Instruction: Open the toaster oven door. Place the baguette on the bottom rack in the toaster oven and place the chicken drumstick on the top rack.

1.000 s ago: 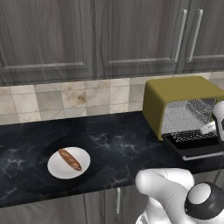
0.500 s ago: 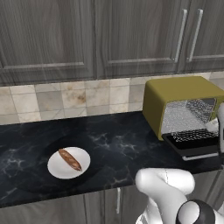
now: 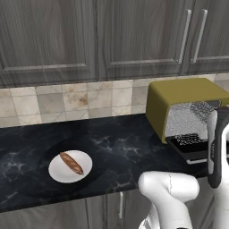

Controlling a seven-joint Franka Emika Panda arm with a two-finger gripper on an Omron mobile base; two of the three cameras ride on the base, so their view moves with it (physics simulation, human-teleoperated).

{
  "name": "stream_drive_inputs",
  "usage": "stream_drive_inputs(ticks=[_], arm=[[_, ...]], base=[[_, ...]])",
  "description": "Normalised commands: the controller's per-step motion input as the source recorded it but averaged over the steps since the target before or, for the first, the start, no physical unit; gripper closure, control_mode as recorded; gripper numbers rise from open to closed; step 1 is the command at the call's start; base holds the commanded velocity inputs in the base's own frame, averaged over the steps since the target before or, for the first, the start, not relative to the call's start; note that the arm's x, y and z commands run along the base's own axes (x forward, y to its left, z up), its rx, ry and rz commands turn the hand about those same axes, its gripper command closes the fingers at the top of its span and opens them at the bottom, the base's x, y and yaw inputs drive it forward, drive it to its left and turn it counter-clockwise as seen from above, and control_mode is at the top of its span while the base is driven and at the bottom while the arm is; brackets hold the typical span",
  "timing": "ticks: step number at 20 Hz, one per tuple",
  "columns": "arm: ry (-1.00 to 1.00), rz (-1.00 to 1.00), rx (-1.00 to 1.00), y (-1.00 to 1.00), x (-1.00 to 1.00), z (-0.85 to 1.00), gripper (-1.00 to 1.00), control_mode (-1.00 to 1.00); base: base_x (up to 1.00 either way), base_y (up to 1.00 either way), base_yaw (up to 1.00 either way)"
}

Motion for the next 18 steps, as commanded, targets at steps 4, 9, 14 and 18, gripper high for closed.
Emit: stream_drive_inputs(ticks=[4,9,14,18], arm=[[0.2,0.03,-0.08,0.84,-0.02,0.18,-1.0,-1.0],[0.22,0.06,-0.12,0.86,0.0,0.13,-1.0,-1.0],[0.0,0.03,-0.01,0.8,0.0,0.0,-1.0,-1.0],[-0.03,0.06,0.0,0.74,0.0,-0.04,-1.0,-1.0]], base=[[0.0,0.0,0.0],[0.0,0.0,0.0],[0.0,0.0,0.0],[0.0,0.0,0.0]])
